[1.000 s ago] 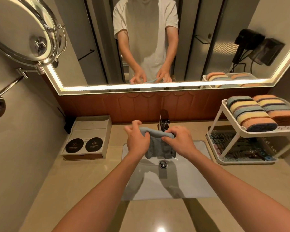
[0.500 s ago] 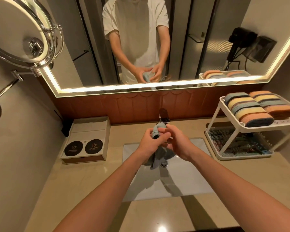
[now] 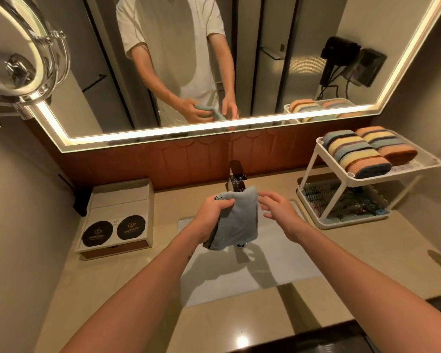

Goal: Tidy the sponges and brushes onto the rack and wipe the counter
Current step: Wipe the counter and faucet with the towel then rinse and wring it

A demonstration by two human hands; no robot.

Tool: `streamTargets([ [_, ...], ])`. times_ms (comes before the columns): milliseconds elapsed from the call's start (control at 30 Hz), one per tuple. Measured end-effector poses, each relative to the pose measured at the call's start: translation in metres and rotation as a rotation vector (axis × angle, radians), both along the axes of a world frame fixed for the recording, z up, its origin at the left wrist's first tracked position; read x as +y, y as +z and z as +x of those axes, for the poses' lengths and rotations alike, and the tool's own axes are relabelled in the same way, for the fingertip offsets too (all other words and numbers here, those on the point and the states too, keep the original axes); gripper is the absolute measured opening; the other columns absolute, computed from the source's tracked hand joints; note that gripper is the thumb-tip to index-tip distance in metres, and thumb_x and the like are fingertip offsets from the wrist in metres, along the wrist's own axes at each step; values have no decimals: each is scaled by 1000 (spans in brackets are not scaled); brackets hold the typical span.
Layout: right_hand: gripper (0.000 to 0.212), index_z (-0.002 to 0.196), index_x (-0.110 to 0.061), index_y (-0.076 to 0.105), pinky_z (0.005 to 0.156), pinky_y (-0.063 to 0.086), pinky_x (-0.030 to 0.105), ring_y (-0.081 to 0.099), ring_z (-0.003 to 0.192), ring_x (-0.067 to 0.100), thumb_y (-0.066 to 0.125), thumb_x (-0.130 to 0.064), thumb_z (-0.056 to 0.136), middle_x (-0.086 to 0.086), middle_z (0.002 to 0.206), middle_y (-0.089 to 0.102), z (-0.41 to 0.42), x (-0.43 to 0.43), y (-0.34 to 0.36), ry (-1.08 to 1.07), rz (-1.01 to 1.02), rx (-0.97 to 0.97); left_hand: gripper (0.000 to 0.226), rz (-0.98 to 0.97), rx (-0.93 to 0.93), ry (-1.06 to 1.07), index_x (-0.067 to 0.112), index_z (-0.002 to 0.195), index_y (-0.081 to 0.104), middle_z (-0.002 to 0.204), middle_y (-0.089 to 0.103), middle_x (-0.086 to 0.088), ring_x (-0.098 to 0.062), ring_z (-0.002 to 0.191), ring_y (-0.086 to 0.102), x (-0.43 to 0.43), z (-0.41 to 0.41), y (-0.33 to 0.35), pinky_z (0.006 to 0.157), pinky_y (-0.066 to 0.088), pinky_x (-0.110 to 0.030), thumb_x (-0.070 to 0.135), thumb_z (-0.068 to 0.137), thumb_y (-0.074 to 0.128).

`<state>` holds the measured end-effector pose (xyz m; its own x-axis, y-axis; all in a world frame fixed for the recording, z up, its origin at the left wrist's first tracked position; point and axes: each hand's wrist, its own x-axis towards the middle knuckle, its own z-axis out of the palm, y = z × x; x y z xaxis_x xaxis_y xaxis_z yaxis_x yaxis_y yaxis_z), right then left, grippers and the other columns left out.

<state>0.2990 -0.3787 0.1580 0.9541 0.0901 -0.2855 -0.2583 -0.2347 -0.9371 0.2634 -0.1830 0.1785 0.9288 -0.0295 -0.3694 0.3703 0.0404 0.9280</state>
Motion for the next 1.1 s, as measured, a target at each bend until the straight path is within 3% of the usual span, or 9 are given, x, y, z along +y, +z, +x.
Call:
streamTargets([
  [133, 46, 137, -22, 59, 111, 34, 38, 49, 130, 15, 53, -40, 95, -4, 138, 59, -4, -8, -11, 43, 163, 46, 18, -94, 32, 33, 13, 94, 67, 72, 74, -3, -26, 77, 67, -5, 1, 8, 71, 52, -33, 7, 98, 51],
  [233, 41, 126, -13, 67, 104, 42, 37, 57, 123, 22, 54, -34, 93, 5, 129, 67, -9, -18, -7, 16, 264, 61, 21, -107, 51, 32, 13, 84, 64, 60, 70, 0, -23, 69, 63, -18, 2, 14, 67, 47, -30, 4, 96, 49],
  [333, 37, 119, -12, 70, 84, 48, 34, 60, 106, 23, 55, -34, 92, 7, 114, 69, -11, -35, -3, 0, 245, 51, 20, -114, 55, 19, 13, 86, 64, 69, 71, -3, -21, 67, 64, -38, 4, 17, 66, 48, -30, 6, 96, 49],
  [433, 34, 117, -5, 68, 77, 48, 34, 60, 102, 23, 53, -30, 98, 9, 106, 68, -9, -58, -3, -136, 268, 56, 18, -116, 59, 12, 14, 93, 65, 79, 71, -5, -19, 70, 67, -64, 6, 18, 65, 49, -30, 8, 99, 48],
  [567, 27, 117, -13, 69, 76, 54, 32, 67, 103, 21, 53, -28, 103, 8, 109, 72, -14, -92, -3, -238, 258, 37, 20, -162, 122, 0, 12, 102, 68, 91, 74, -9, -24, 81, 68, -110, 10, 12, 70, 51, -32, 15, 101, 48],
  [667, 22, 123, -26, 64, 85, 58, 34, 65, 108, 17, 51, -30, 105, 1, 116, 69, -16, -131, -12, -317, 162, -35, 23, -115, 138, -58, 15, 109, 67, 108, 74, -11, -23, 90, 69, -153, 13, 1, 74, 52, -34, 23, 105, 46],
  [767, 21, 122, -36, 62, 91, 59, 41, 64, 110, 15, 55, -32, 103, -4, 119, 67, -20, -183, -22, -344, 77, -86, 19, -38, 112, -126, 24, 110, 62, 108, 71, -1, -18, 96, 66, -198, 15, -8, 72, 49, -33, 29, 108, 43],
  [867, 26, 127, -32, 61, 89, 59, 36, 65, 111, 16, 57, -29, 102, -2, 121, 67, -26, -236, -27, -370, 79, -68, 22, -21, 108, -196, 27, 120, 59, 115, 68, 1, -17, 102, 64, -245, 18, -16, 73, 48, -32, 31, 109, 40],
  [1100, 29, 130, -18, 63, 80, 56, 24, 67, 103, 14, 59, -20, 101, 2, 117, 69, -29, -341, -50, -452, 37, -42, 28, -121, 207, -248, 25, 126, 63, 110, 76, -1, -24, 103, 71, -350, 21, -50, 82, 57, -40, 29, 107, 42],
])
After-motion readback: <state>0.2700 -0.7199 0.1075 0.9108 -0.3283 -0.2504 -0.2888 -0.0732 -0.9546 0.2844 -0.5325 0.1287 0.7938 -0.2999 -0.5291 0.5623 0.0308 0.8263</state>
